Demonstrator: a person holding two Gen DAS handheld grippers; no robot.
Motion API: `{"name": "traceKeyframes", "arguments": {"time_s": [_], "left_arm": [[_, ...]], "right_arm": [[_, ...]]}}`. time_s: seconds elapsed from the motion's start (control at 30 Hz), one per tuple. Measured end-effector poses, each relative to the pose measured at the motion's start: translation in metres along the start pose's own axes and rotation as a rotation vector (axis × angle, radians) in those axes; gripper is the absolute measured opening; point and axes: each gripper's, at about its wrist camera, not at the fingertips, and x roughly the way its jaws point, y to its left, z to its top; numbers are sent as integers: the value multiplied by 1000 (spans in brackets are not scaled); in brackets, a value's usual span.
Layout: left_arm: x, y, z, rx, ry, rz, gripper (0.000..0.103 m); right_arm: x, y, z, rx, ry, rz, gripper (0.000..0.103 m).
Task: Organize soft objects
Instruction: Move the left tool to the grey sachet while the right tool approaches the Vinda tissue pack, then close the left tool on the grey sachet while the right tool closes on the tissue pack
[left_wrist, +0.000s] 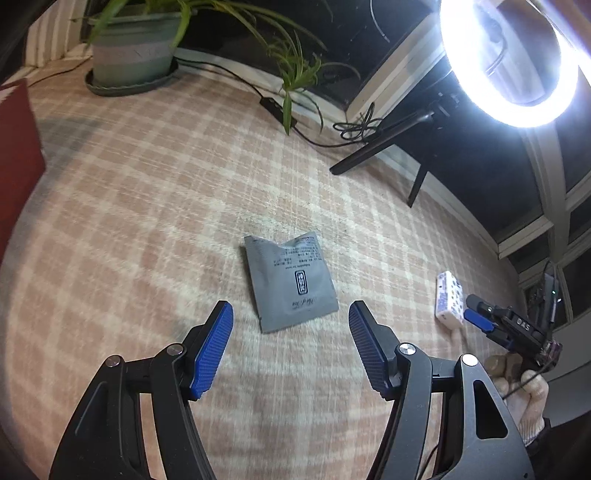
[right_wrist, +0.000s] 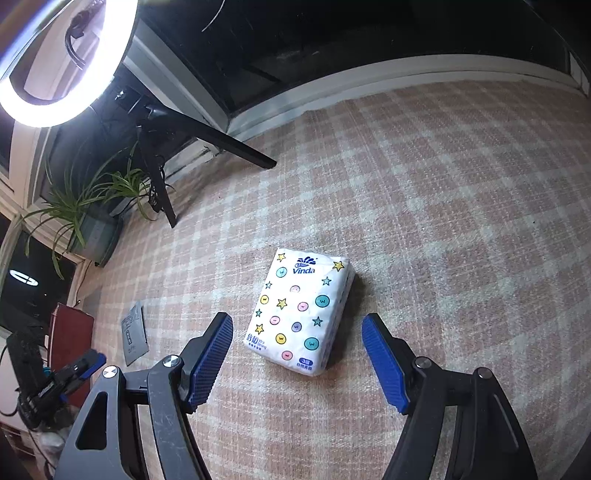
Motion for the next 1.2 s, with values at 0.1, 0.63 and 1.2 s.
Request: {"name": "traceKeyframes", "arguments": {"time_s": [0.1,0.63,1.2], "left_arm": [[10,1,6,-16,18,0,65],[49,-21,21,34,76,144,73],[82,-55,20,183,33,444,87]], "right_arm": [[5,3,1,-8,12,3,69],[21,16,5,-78,21,-32,69],[38,38,6,-224,6,-134,69]]}}
